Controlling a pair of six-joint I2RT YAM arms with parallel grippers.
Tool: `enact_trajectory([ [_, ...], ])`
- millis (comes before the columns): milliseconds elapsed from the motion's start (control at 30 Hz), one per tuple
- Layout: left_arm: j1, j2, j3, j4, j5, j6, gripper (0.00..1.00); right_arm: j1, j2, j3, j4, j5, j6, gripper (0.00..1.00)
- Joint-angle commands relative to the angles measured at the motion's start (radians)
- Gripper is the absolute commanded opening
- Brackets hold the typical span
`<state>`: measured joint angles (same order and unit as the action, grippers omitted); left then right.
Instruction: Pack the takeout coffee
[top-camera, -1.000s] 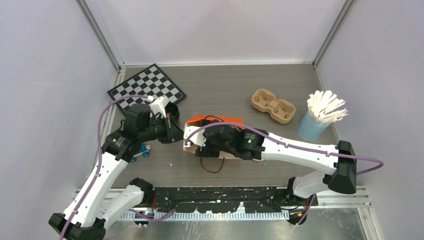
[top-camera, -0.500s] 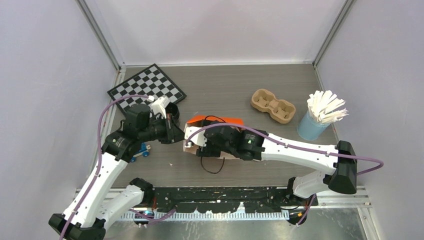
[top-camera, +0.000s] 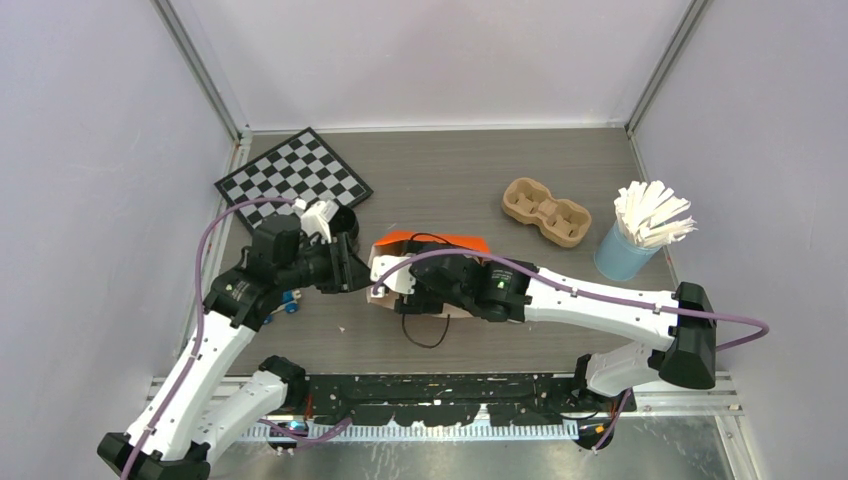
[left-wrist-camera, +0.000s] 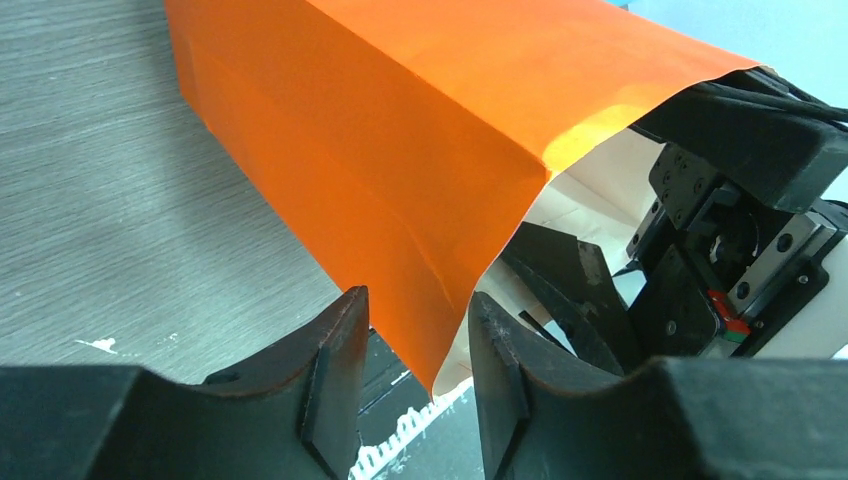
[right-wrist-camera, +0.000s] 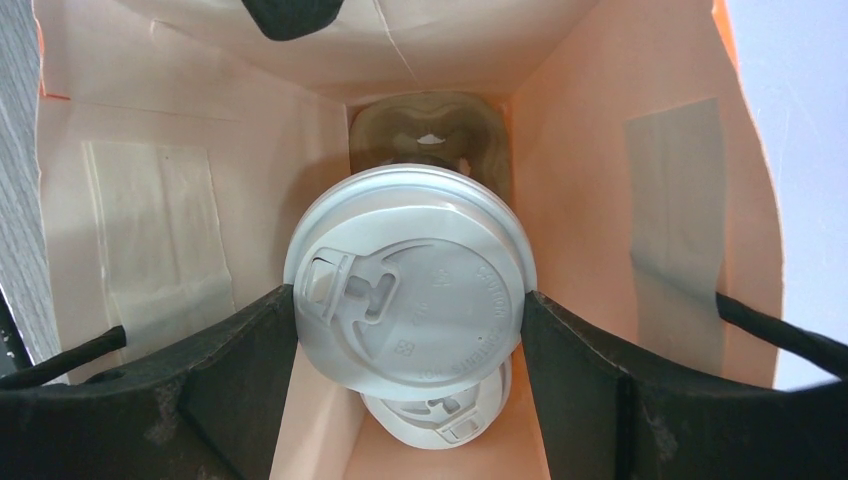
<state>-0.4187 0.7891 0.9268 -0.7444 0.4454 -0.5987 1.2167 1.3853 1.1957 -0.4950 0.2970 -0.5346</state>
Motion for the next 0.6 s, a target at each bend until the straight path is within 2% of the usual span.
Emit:
enact_trajectory([
  [0,0.003,-0.005,-0.001,0.045,-0.008,-0.002,0.44,0.007,-0.034,-0.005,0.028,0.031,-0.016,0.7],
  [300,0.003,0.008,-0.026,0.103,0.023,-0.005,0.4,0.007,-0.039,-0.04,0.051,0.048,-0.02,0.7],
  [333,0.003,0.01,-0.026,0.108,0.026,-0.003,0.37,0.007,-0.04,-0.04,0.053,0.048,-0.021,0.7],
  [533,0.002,0.002,-0.043,0.163,0.068,-0.003,0.01,0.007,-0.042,-0.032,0.075,0.048,-0.042,0.7],
  [567,0.002,-0.005,-0.054,0.178,0.078,-0.005,0.0,0.007,-0.04,-0.027,0.075,0.05,-0.048,0.7],
])
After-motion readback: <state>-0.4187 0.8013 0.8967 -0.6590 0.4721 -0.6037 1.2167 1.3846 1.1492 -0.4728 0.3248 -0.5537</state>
